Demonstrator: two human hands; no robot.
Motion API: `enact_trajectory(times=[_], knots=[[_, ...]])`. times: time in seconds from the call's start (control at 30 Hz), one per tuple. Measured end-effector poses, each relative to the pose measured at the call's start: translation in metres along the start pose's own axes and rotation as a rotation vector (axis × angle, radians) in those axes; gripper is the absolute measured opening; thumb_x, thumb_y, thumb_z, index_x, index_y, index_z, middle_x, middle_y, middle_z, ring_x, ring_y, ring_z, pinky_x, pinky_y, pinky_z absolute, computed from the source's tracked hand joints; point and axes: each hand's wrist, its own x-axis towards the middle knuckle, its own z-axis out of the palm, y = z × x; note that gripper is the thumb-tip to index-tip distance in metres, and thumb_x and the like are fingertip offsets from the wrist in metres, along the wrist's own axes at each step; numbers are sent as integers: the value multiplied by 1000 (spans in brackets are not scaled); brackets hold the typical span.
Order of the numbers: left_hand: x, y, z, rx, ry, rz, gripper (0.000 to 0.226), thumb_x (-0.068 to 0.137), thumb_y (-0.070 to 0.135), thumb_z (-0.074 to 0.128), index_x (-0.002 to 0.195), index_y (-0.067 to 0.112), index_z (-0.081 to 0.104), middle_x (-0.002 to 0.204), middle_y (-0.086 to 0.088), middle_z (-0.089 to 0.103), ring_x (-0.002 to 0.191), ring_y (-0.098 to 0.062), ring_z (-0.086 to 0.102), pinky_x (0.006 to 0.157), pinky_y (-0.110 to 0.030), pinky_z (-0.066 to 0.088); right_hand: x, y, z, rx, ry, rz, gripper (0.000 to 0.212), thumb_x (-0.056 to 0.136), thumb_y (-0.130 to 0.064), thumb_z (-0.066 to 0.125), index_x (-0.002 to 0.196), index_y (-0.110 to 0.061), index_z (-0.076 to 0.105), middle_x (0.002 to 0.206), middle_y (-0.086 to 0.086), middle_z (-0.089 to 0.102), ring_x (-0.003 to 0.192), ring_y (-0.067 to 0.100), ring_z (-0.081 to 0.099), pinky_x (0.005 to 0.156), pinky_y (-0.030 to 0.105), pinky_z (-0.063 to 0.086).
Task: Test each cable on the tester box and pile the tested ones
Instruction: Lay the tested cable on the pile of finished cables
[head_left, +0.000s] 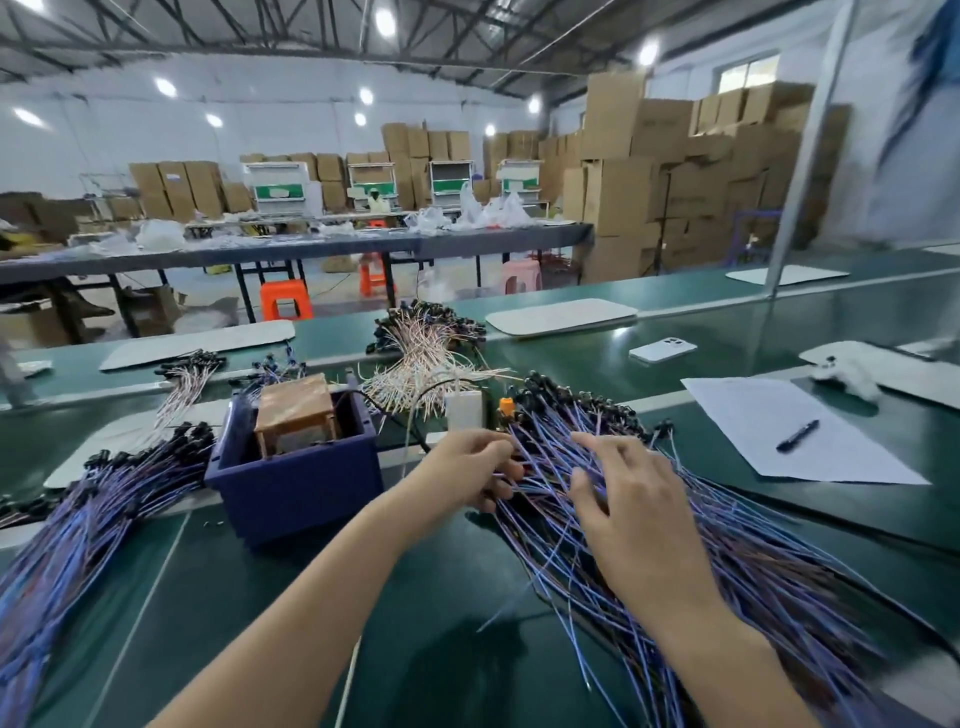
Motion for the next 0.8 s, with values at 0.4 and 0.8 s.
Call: enact_trajectory(times=[0.4,0.8], knots=[[-118,-86,-149,570,-28,-191,27,105,34,47,115,16,64,103,-5,74,78,-18,70,79,-39,58,-14,-133,141,326,-379,-296,29,104,-28,44,127,-33,60,119,-11,64,108,14,59,89,32,47],[-165,-140,-265,1105,663,-358,25,102,39,48,113,23,63,111,1,67,100,-23,65,84,-37,53,-12,-171,214,266,-585,-218,25,103,-36,40,114,-42,62,85,-22,63,65,-2,53,59,25,37]])
